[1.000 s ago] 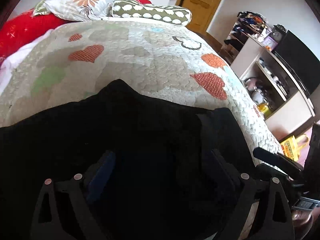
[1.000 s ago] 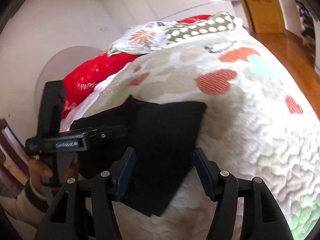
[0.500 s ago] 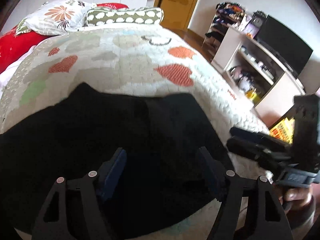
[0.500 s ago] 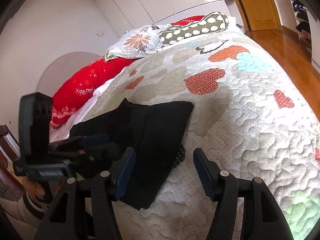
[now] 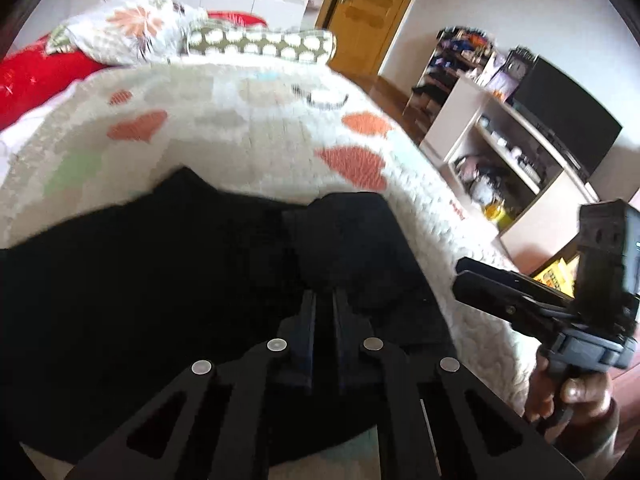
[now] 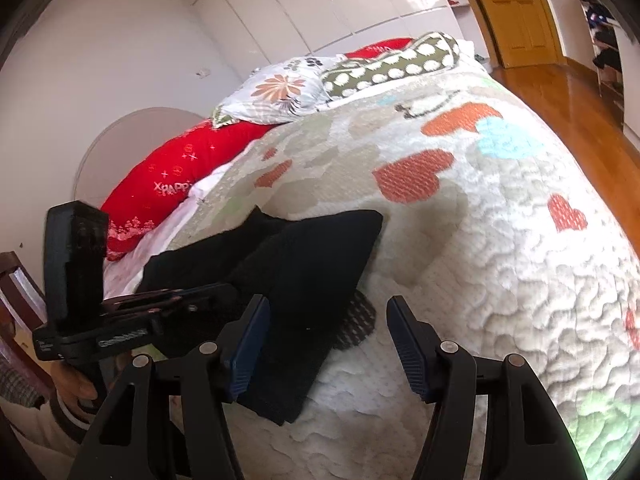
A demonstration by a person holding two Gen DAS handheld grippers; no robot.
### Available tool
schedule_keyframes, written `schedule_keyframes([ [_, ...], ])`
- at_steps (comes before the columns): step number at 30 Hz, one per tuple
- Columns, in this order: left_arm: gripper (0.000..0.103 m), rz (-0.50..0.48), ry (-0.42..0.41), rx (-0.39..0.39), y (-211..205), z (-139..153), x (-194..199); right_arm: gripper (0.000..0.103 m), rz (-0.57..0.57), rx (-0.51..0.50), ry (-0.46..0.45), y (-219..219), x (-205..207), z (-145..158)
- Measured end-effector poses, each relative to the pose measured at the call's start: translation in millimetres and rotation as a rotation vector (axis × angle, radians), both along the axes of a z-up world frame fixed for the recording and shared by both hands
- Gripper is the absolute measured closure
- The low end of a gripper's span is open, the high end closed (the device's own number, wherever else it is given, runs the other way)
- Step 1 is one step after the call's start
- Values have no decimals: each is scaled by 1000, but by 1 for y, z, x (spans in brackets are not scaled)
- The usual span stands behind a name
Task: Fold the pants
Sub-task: 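Press the folded pants flat with the left gripper while the right gripper holds the edge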
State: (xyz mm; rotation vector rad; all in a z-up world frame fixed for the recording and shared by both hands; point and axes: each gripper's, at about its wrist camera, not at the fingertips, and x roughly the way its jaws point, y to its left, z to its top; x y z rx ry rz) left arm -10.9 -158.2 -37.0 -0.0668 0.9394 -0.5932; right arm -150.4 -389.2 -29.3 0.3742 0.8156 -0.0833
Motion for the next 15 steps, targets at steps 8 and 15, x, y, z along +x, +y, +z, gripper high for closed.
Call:
schedule_keyframes([
  [8, 98, 106, 22, 58, 30, -15, -9, 40, 114, 6, -26, 33, 33, -1],
  [15, 97, 145, 73, 63, 31, -35, -8, 46, 115, -94, 172, 45, 63, -58],
])
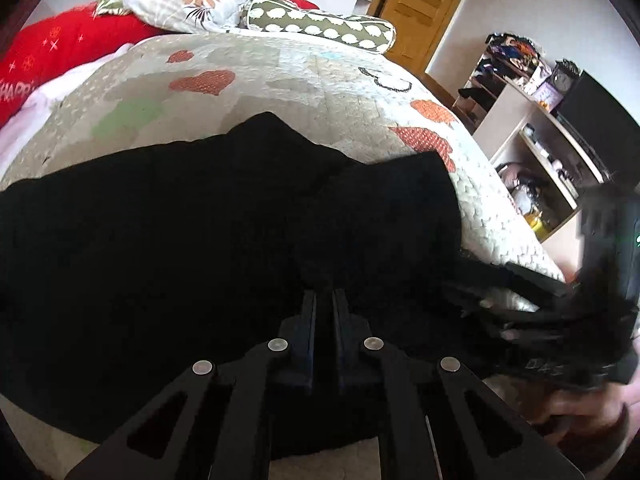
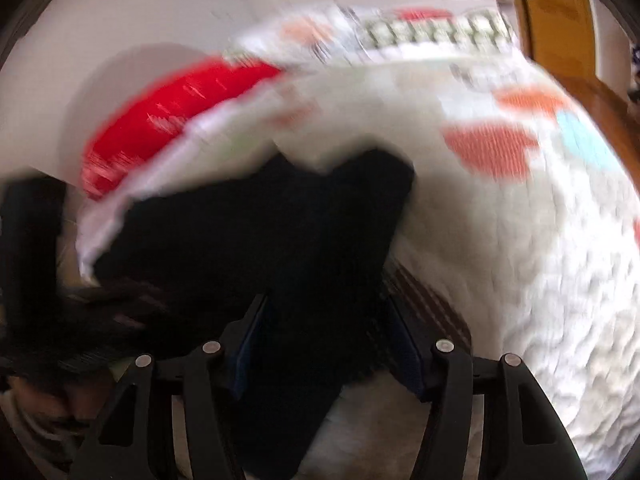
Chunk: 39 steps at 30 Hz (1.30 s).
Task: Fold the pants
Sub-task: 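Press the folded pants flat with the left gripper while the right gripper holds the edge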
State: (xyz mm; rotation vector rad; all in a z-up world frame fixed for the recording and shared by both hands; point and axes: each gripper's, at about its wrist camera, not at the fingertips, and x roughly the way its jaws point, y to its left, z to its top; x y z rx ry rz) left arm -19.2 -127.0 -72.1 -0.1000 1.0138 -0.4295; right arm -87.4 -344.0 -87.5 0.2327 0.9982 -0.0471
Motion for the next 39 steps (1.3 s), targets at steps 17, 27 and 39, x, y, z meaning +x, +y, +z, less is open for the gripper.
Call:
schedule_keyframes([
  [17, 31, -33, 54, -109, -2, -13, 21, 42, -83, 20, -64, -22, -30, 35],
  [27, 93, -25, -84, -58, 14, 30, 17, 39, -51, 4, -160, -11, -22, 69],
  [39, 66, 49, 10, 7, 15, -4, 29, 57, 79, -122, 7, 25, 50, 4],
])
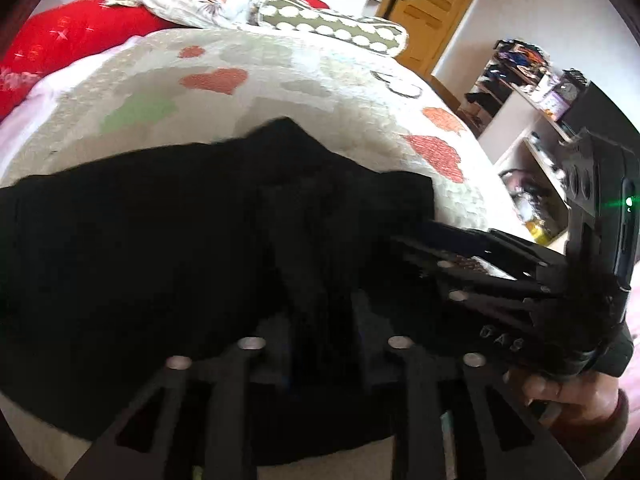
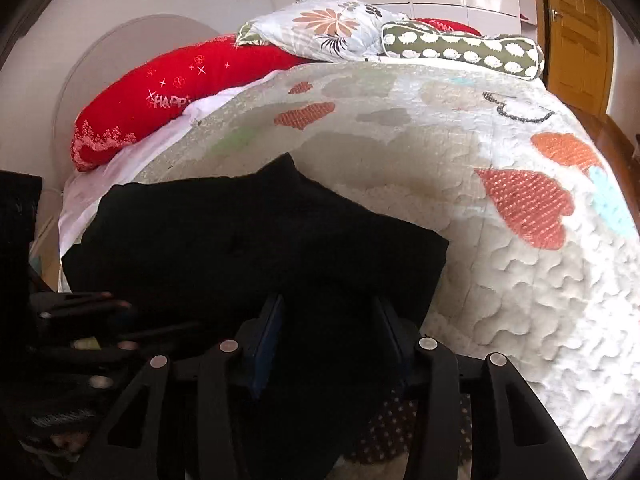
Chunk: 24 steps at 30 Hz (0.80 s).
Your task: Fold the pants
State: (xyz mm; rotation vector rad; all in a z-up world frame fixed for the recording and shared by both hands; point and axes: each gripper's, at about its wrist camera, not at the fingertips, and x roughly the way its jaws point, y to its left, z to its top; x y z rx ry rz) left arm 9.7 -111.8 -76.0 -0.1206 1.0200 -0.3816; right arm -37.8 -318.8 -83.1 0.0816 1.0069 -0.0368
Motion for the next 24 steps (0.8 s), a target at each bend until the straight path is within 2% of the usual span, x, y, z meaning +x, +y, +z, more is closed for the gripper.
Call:
schedule_keyframes([
  [1, 62, 11, -19, 4, 5, 6, -3, 57, 0, 0, -3, 1, -2, 5],
  [4, 60, 53, -50, 28, 23, 17, -11, 56, 2, -13, -32, 6, -10, 22],
  [7, 51, 97, -66, 34, 38, 21, -16, 56, 52, -9, -46, 20, -19, 32],
  [11, 50, 149, -69, 47, 51, 23, -22, 56, 114, -38, -8, 44, -25, 25],
  [16, 47, 183, -77, 47, 63, 31, -42, 54, 114, -50, 27, 54, -24, -2],
  [21, 44, 197, -86, 49, 66, 34, -52, 54, 102, -37, 35, 55, -24, 10],
  [24, 40, 210, -85, 42, 70, 33, -50, 46, 105, -25, 7, 55, -26, 22],
])
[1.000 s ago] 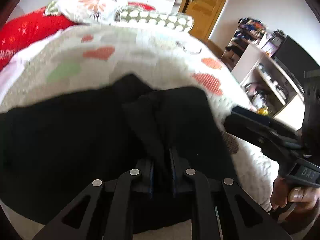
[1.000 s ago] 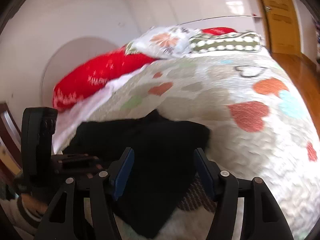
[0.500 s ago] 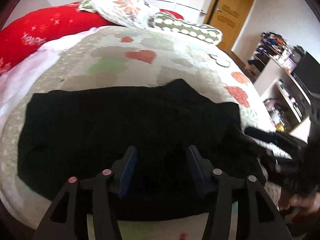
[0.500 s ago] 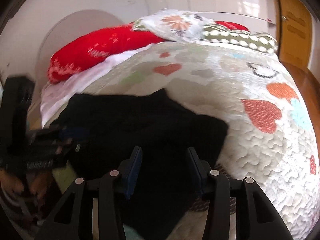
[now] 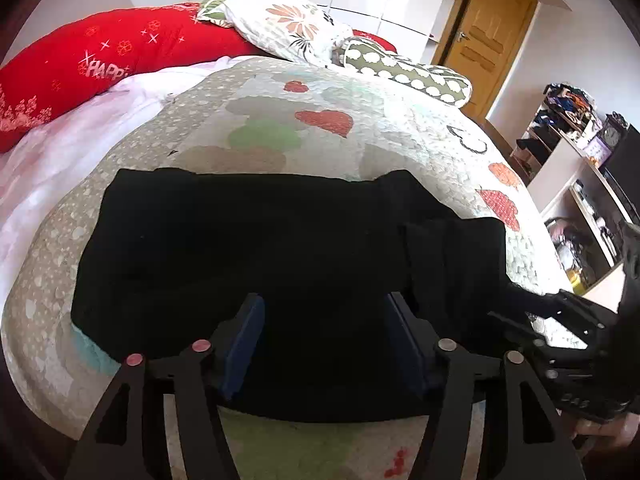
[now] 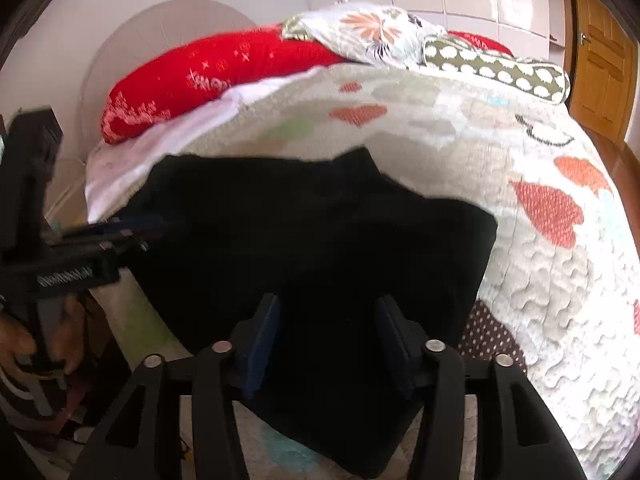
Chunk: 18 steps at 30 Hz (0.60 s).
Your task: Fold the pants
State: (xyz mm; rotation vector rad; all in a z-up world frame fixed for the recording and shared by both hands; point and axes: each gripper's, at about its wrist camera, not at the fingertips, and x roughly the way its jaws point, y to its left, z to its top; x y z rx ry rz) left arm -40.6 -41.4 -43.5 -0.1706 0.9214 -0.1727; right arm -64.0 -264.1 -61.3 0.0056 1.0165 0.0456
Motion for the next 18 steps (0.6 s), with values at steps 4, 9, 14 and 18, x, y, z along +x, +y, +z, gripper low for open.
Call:
schedule_keyframes([
  [4, 38, 12, 4, -1, 7, -2, 0, 45, -13, -11, -5, 1, 7, 2],
  [9, 35, 28, 9, -8, 15, -2, -2, 45, -48, -6, 6, -4, 23, -15],
  [14, 34, 51, 12, -36, 31, -3, -7, 43, -35, -41, 31, 4, 34, -18],
  [18, 29, 121, -6, -126, 61, -2, -21, 35, -6, -15, -8, 15, 42, 1],
])
